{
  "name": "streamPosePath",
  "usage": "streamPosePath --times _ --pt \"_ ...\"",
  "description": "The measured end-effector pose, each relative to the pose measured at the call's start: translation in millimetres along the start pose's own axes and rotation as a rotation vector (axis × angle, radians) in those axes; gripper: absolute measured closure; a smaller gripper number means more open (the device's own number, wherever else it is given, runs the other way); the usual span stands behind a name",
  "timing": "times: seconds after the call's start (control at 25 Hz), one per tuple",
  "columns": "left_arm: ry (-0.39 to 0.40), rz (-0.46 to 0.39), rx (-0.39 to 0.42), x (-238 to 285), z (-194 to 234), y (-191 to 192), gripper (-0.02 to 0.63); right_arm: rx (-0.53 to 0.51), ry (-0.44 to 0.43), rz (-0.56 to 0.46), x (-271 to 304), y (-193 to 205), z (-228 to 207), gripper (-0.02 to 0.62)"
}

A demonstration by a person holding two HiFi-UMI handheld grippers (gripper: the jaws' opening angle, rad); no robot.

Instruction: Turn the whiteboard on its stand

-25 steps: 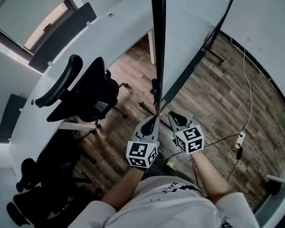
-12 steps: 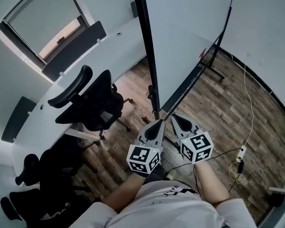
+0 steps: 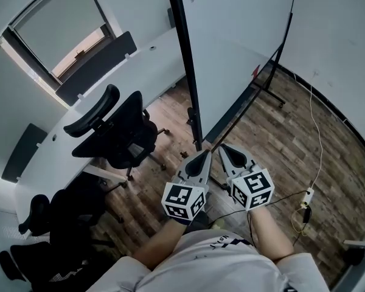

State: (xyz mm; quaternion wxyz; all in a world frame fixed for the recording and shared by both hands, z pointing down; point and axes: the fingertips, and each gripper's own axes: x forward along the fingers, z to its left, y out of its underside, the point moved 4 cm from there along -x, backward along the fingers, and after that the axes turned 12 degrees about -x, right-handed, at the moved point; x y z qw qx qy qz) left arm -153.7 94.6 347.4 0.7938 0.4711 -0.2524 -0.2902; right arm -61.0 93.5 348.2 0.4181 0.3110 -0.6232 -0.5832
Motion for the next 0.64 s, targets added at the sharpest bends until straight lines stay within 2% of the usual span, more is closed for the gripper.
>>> streamPosePath --times 0.64 --pt "0.003 -0.009 0.021 -2 -11 -5 0.594 -0.020 0.008 -0.007 -10 -5 -1 0.583"
